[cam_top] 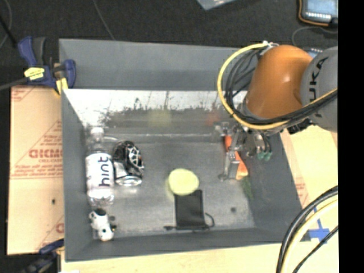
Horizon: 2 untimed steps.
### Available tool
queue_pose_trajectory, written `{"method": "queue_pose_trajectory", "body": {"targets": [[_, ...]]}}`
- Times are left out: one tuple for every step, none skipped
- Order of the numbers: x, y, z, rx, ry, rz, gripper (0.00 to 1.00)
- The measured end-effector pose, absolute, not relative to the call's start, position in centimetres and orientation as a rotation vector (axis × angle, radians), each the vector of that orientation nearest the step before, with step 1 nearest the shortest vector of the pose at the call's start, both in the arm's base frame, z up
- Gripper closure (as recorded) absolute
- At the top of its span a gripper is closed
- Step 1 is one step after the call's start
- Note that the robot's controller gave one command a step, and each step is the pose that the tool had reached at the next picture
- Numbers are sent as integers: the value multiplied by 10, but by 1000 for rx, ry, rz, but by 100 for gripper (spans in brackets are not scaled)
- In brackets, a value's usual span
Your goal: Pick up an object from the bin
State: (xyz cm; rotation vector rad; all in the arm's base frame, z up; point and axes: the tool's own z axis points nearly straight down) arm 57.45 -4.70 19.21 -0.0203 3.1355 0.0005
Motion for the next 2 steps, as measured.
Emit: {"method": "queue_pose_trajectory", "body": {"targets": [[565, -27, 198, 38, 3137, -2, 0], [591, 16, 173, 43, 3119, -1, 0]]}}
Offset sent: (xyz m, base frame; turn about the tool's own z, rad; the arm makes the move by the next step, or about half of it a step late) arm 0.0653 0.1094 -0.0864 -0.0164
